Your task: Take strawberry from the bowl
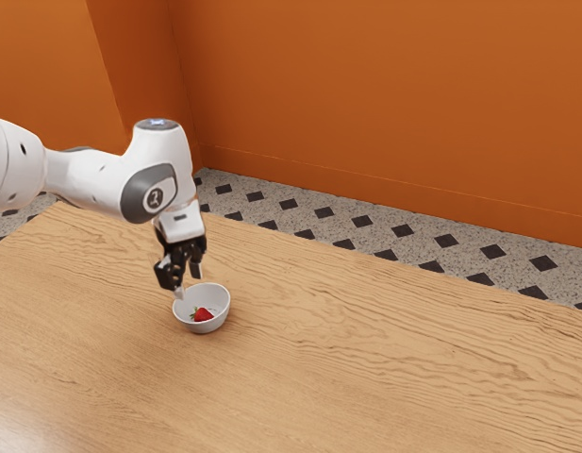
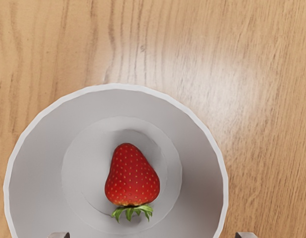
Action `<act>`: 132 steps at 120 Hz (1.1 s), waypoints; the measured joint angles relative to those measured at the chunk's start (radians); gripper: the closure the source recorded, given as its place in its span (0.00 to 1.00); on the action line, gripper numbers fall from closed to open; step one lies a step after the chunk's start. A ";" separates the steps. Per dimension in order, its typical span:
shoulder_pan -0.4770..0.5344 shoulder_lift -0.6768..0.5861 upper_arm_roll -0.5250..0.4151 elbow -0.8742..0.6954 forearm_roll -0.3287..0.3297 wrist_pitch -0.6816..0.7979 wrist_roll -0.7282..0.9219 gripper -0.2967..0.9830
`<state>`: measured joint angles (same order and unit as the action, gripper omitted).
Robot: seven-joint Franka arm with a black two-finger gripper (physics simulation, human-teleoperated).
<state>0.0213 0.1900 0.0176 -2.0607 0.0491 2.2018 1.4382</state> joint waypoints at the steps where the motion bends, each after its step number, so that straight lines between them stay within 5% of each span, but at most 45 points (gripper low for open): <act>1: 0.000 0.003 0.000 0.000 0.000 0.001 0.003 0.45; 96: 0.005 0.173 0.000 0.020 -0.021 0.123 0.132 0.55; 132: 0.003 0.153 0.000 0.019 -0.027 0.142 0.145 0.76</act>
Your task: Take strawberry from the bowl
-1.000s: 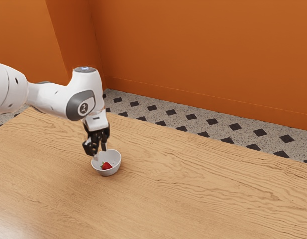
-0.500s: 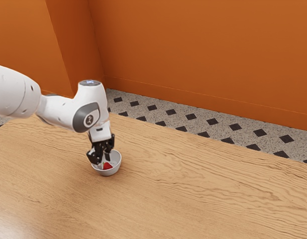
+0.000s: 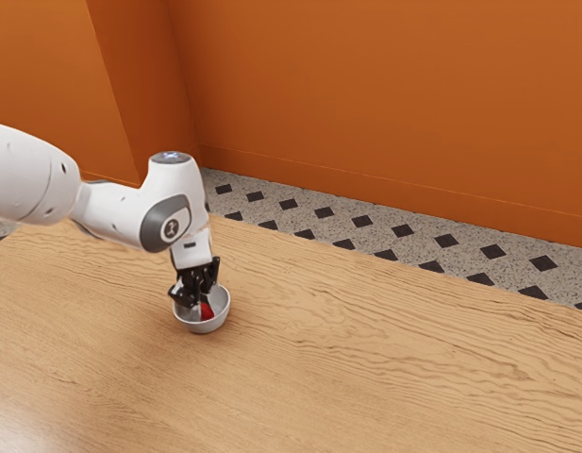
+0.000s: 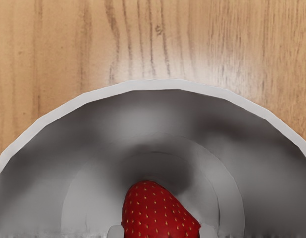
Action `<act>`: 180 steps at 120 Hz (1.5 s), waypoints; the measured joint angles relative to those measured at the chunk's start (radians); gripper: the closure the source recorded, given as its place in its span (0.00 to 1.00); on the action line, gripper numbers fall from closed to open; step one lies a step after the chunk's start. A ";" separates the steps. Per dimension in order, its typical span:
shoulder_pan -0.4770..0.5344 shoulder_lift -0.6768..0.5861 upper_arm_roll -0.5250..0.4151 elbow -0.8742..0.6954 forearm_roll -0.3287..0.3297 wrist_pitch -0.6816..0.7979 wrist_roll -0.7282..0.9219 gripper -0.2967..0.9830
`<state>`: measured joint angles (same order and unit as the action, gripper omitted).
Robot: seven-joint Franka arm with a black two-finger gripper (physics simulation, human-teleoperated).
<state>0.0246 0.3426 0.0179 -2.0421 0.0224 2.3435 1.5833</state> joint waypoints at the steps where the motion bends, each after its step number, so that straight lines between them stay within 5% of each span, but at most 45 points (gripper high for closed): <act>1: 0.000 -0.003 0.000 -0.001 0.000 0.000 0.000 0.76; 28: -0.019 -0.114 -0.001 -0.008 -0.003 -0.023 0.004 0.74; 53: -0.102 -0.170 -0.097 0.015 -0.003 -0.045 -0.005 0.74; 96: -0.222 0.023 -0.108 0.119 -0.007 -0.046 -0.038 0.74; 130: -0.233 0.029 -0.108 0.126 -0.006 -0.056 -0.054 0.38; 150: -0.215 -0.112 -0.094 0.119 -0.003 -0.111 -0.111 0.30; 180: -0.159 -0.389 0.061 0.225 0.052 -0.448 -0.415 0.25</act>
<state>-0.1341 -0.0460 0.0789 -1.8176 0.0741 1.8953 1.1680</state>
